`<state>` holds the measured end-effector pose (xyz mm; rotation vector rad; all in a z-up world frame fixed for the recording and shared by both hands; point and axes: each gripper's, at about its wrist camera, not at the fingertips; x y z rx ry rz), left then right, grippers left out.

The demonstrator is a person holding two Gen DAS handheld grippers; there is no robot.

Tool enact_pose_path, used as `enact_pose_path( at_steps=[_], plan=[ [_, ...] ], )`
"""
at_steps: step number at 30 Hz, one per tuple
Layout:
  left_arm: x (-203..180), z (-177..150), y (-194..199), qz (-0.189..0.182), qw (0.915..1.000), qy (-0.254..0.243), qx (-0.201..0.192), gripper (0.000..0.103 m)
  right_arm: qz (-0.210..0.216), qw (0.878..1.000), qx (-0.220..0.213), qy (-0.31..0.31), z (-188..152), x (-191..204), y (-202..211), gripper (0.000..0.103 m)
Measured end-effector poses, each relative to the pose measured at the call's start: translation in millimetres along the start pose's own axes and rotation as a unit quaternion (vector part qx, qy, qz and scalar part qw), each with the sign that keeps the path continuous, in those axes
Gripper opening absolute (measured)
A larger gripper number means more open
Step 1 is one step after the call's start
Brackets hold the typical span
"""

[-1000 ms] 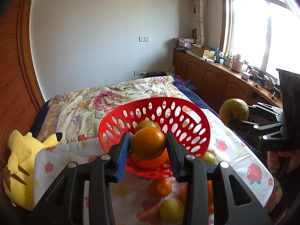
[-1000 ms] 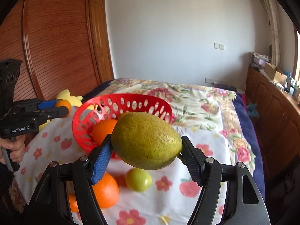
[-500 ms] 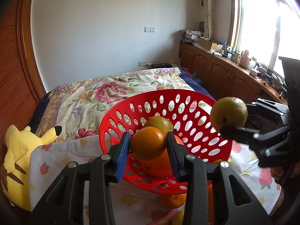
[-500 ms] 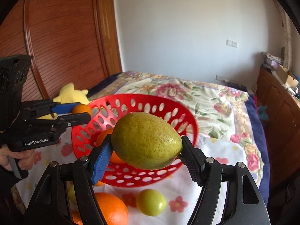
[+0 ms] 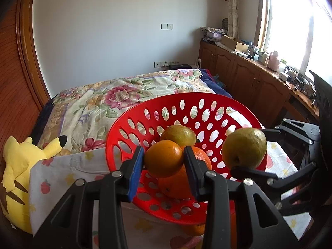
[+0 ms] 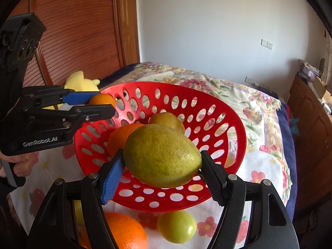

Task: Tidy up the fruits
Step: 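Open the left tool over the basket while the right tool releases the pear into it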

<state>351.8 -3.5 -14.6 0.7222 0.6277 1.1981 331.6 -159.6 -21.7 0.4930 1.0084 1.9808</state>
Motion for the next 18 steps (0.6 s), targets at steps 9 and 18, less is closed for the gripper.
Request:
enact_pose_path(
  at_steps=[9, 18],
  plan=[
    [2.3, 10.4, -11.5, 0.002, 0.9999, -0.001, 0.014, 0.037, 0.001, 1.0, 0.019, -0.005, -7.8, 1.9, -11.7, 0.074],
    [-1.6, 10.3, -12.8, 0.015, 0.9996, -0.008, 0.021, 0.038, -0.009, 1.0, -0.005, -0.027, -9.4, -2.4, 3.3, 0.079]
  ],
)
Point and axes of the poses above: each gripper's, at about its wrist camera, not at the fingertips, and y roughly against the way its jaws point, x to its left, z to its top, and after that the axes turned 9 degrees about x, right-handed
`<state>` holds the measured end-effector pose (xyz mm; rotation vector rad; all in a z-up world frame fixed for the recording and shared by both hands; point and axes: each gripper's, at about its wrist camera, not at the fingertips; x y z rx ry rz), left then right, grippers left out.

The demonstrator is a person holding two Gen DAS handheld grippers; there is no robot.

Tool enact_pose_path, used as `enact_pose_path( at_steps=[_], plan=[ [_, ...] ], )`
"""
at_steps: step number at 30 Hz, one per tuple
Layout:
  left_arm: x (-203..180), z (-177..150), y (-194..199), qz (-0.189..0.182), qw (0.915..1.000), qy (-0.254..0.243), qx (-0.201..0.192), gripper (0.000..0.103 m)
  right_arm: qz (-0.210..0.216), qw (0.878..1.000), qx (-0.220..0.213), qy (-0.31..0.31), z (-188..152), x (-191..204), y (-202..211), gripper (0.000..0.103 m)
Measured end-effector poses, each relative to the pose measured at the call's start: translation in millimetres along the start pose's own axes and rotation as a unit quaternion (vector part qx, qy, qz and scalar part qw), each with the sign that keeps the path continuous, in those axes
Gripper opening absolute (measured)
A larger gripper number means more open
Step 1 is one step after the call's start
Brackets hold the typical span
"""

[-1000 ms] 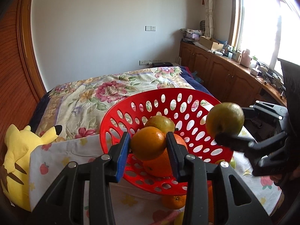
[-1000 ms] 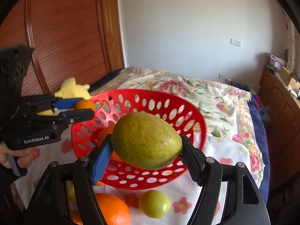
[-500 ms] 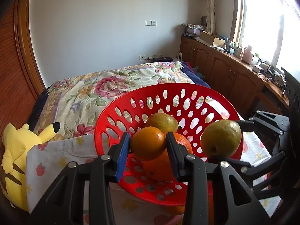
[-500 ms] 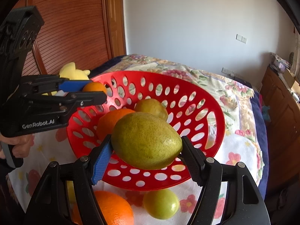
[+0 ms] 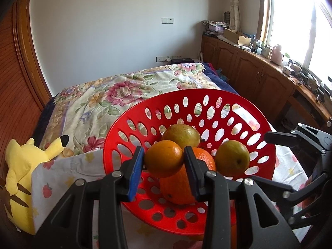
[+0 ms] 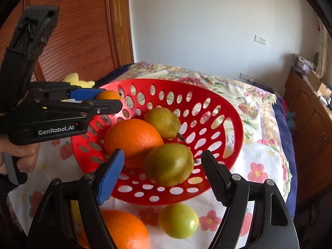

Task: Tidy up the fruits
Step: 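Open the left tool over the basket while the right tool releases the pear into it, then withdraw both tools from the basket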

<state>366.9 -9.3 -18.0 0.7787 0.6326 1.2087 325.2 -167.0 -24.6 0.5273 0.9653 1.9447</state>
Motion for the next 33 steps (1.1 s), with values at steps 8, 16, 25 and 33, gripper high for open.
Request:
enact_pose_path(
  at_steps=[8, 16, 25, 33],
  plan=[
    [-4.4, -8.6, 14.3, -0.009, 0.9999, 0.005, -0.011, 0.043, -0.003, 0.999, -0.02, -0.025, -22.0, -2.6, 27.0, 0.079],
    [-12.5, -40.1, 50.8, -0.011, 0.9996, 0.002, -0.027, 0.052, 0.004, 0.999, -0.046, -0.029, -46.8, 10.0, 59.0, 0.079],
    [-24.7, -87.8, 78.8, -0.027, 0.9991, 0.003, -0.031, 0.053, 0.012, 0.998, -0.041, -0.039, -88.5, 26.3, 73.2, 0.078],
    [-35.6, -129.6, 79.1, -0.023, 0.9996, 0.001, -0.014, 0.054, 0.02, 0.998, -0.023, -0.049, -114.7, 32.0, 72.4, 0.075]
  ],
)
Point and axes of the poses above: each gripper's, at about its wrist camera, not at the fingertips, and y roughly against the way its jaws point, x to its left, z to its top, and after that the axes turned 9 degrees about x, right-handed
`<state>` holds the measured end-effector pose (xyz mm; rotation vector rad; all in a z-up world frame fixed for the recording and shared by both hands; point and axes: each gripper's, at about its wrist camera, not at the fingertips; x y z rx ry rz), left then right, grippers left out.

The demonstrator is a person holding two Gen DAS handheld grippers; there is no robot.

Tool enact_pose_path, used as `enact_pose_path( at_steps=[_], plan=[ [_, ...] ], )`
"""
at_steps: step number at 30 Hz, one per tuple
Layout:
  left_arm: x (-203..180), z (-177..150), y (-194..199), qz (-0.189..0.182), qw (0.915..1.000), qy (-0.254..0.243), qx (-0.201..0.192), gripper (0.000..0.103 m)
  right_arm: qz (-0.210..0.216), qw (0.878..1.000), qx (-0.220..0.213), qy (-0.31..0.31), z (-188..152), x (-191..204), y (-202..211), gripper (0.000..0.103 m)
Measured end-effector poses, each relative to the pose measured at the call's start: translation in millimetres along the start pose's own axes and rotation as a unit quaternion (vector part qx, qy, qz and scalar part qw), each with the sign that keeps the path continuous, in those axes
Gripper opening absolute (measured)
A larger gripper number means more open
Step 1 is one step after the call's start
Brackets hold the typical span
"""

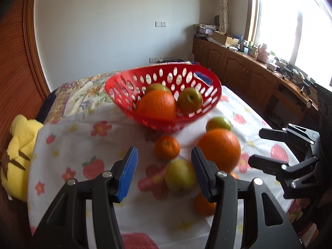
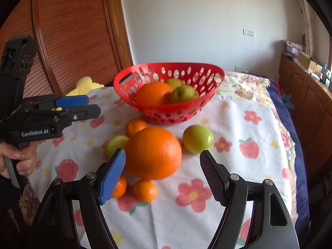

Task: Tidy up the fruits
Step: 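Withdraw both tools from the basket, then move the left tool to a tangerine while the right tool approaches another small tangerine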

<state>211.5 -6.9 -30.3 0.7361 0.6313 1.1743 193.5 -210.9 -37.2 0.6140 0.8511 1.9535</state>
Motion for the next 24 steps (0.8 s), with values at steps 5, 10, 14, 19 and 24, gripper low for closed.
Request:
enact_pose_path(
  at_steps=[5, 10, 14, 19, 24],
  plan=[
    [-2.6, -24.7, -3.0, -0.006, 0.9999, 0.002, 0.012, 0.054, 0.005, 1.0, 0.013, 0.002, -14.9, 7.0, -3.5, 0.07],
    [-7.4, -45.7, -8.7, -0.01, 0.9996, 0.002, 0.026, 0.054, 0.004, 1.0, 0.024, 0.001, -28.2, 13.4, -12.6, 0.063],
    [-10.7, -56.0, -8.1, -0.011, 0.9996, 0.004, 0.027, 0.054, 0.004, 0.999, 0.033, -0.005, -36.8, 14.3, -20.4, 0.058],
    [-12.5, -63.9, -7.0, -0.014, 0.9996, 0.009, 0.025, 0.054, 0.011, 0.999, 0.037, -0.015, -41.1, 11.6, -25.5, 0.057],
    [-16.5, -67.7, -7.8, -0.013, 0.9997, 0.005, 0.02, 0.054, 0.009, 0.999, 0.042, -0.015, -42.6, 11.6, -30.6, 0.056]
  ],
)
Point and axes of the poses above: each gripper's, at about its wrist camera, not at the fingertips, and y roughly against the way its jaws point, x to its left, z to its top, and after that the axes turned 9 degrees about x, right-handed
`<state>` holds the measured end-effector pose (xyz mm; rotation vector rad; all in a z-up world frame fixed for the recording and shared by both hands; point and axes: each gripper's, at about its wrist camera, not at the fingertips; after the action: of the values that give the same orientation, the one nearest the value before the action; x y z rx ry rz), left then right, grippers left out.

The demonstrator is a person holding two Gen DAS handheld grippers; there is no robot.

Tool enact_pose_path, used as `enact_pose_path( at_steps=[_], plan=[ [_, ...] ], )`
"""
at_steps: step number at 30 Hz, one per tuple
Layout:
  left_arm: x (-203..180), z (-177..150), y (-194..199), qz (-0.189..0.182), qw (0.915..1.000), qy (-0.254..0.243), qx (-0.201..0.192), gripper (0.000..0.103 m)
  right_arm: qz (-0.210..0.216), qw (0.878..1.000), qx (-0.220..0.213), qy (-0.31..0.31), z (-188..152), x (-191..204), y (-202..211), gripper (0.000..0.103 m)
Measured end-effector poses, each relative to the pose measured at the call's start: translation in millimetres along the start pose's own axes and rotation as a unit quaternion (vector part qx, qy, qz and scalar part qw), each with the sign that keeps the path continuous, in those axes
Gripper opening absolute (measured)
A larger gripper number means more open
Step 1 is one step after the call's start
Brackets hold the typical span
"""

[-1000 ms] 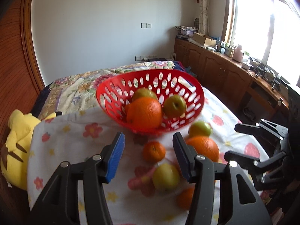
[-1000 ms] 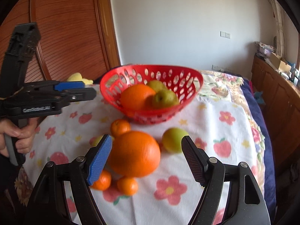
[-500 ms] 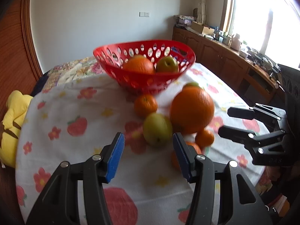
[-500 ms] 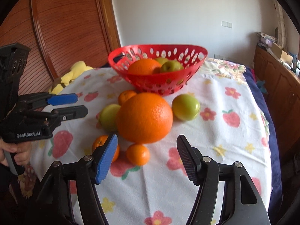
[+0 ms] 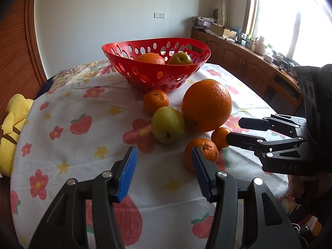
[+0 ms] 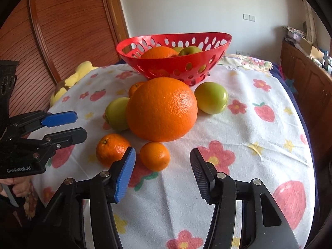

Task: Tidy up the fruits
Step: 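Move the left tool to a tangerine while the right tool approaches another small tangerine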

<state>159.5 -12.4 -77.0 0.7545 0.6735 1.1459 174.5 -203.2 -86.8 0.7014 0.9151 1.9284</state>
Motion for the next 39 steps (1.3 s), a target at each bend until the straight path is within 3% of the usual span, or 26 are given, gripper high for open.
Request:
enact_pose_path(
  at_steps=[8, 19, 23, 39],
  plan=[
    [-3.8, -3.2, -3.2, -0.003, 1.0, 0.001, 0.005, 0.054, 0.002, 1.0, 0.006, 0.003, 2.1, 2.3, -8.2, 0.05],
    [-5.7, -3.9, -1.0, -0.004, 1.0, 0.005, 0.003, 0.054, 0.013, 1.0, 0.025, -0.003, 4.6, 2.5, -22.3, 0.05],
    [-6.9, -3.3, -0.8, -0.005, 1.0, 0.006, 0.002, 0.054, 0.017, 0.999, 0.033, 0.007, 3.1, 6.3, -27.0, 0.035],
    [-28.6, 7.7, -11.1, -0.021, 0.9997, -0.002, 0.009, 0.054, 0.014, 1.0, 0.022, -0.005, -12.2, -6.2, -9.7, 0.035]
  ],
)
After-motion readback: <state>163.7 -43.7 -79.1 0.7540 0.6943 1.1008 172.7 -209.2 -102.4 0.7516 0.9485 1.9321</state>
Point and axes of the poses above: each gripper's, at about its wrist camera, not at the fingertips, and y roughly against the way its jaws point, x to its left, z to its top, and after that the axes turned 9 degrees about x, right-handed
